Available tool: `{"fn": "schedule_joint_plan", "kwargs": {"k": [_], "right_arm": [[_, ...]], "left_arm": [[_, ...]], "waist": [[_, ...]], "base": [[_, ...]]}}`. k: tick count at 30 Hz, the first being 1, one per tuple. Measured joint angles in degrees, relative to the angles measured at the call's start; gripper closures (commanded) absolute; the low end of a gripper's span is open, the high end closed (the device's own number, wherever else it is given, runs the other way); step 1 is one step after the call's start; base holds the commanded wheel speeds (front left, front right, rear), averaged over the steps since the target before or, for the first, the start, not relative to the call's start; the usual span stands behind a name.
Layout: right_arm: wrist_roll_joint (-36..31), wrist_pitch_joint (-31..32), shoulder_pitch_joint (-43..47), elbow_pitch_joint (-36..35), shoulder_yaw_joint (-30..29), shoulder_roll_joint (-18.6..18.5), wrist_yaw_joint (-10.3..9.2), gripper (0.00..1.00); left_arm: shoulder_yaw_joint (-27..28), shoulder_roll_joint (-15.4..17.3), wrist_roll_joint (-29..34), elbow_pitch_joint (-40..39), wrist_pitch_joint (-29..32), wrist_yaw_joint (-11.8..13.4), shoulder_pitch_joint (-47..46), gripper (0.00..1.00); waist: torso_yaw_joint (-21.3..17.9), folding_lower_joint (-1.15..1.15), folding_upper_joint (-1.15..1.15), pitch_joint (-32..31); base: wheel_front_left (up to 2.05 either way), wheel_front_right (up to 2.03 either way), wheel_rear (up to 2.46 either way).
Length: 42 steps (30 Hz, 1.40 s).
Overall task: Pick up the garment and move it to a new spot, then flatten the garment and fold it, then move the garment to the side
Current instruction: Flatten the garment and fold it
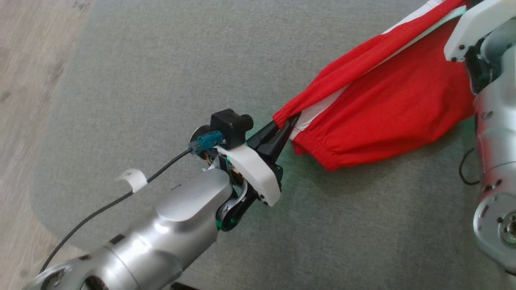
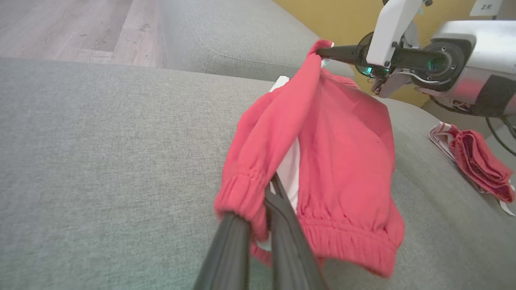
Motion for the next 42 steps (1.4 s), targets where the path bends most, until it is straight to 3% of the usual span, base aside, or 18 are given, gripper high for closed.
{"fn": "schedule_joint_plan", "kwargs": {"k": [4, 5, 6, 8, 9, 10, 17, 24, 30, 34, 36, 42], "right_arm": [[-2.1, -0.4, -0.6, 1.6, -1.7, -0.4, 0.00, 1.00], [-2.6, -0.7, -0.7, 2.0, -2.0, -0.4, 0.00, 0.45], [-3.1, -0.9, -0.9, 2.2, -2.3, -0.5, 0.00, 0.00], [-4.0, -1.4, -1.1, 2.7, -3.2, -0.7, 0.00, 0.00], [-4.3, -1.4, -1.1, 3.0, -3.5, -0.8, 0.00, 0.00], [-4.4, -1.7, -1.1, 3.4, -3.8, -0.9, 0.00, 0.00], [-4.2, -6.2, -2.2, 6.2, -4.9, -1.0, 0.00, 0.00], [1.5, -14.7, -2.4, 11.2, -3.3, -0.9, 0.00, 0.00], [8.7, -21.3, -1.9, 13.5, 0.5, 0.1, 0.00, 0.00], [14.2, -23.6, 1.6, 13.0, 7.1, 0.8, 0.00, 0.00], [18.1, -23.6, 4.9, 10.2, 10.2, 1.6, 0.00, 0.00], [31.6, -23.7, 21.3, -9.3, 22.6, 2.1, 0.00, 0.00]], "left_arm": [[-0.1, -1.1, 0.3, 1.4, -0.5, -0.5, -0.8, 1.00], [-0.1, -1.5, 0.3, 1.7, -0.5, -0.7, -0.9, 1.00], [-0.2, -1.7, 0.3, 2.1, -0.7, -0.8, -0.9, 1.00], [-0.2, -2.0, 0.3, 2.9, -1.0, -0.9, -1.0, 0.63], [-0.3, -2.2, 0.6, 3.2, -1.2, -0.9, -1.0, 0.04], [-0.2, -2.4, 0.9, 3.6, -1.5, -0.9, -1.0, 0.00], [0.1, -2.7, 2.0, 6.7, -2.9, -0.3, -1.4, 0.00], [1.2, -2.0, 2.0, 8.7, -3.3, 0.1, -0.6, 0.00], [2.4, 0.1, 1.4, 9.7, -3.5, 2.4, 3.0, 0.00], [5.3, 2.6, 0.8, 9.0, -3.7, 5.5, 6.1, 0.00], [8.1, 3.9, 2.0, 7.0, -4.0, 7.6, 7.2, 0.00], [20.7, 7.4, 11.5, -4.1, -4.0, 13.5, 14.4, 0.00]], "waist": [[1.0, 0.00, 0.00, 0.8], [1.2, 0.00, 0.00, 0.9], [1.3, 0.00, 0.00, 1.1], [1.5, 0.00, 0.00, 1.3], [1.6, 0.00, 0.00, 1.4], [1.6, 0.00, 0.00, 1.4], [1.0, 0.00, 0.00, 0.1], [-0.6, -0.01, 0.00, -3.9], [-2.6, -0.01, 0.00, -8.5], [-4.4, -0.02, 0.00, -12.6], [-5.1, -0.02, 0.00, -14.3], [-7.7, -0.02, 0.00, -18.8]], "base": [[0.00, 0.00, 0.00], [0.00, 0.00, 0.00], [0.00, 0.00, 0.00], [0.00, 0.00, 0.00], [0.00, 0.00, 0.00], [0.00, 0.00, 0.00], [0.00, 0.00, 0.00], [0.00, 0.00, 0.00], [0.00, 0.00, 0.00], [0.00, 0.00, 0.00], [0.00, 0.00, 0.00], [0.00, 0.00, 0.00]]}}
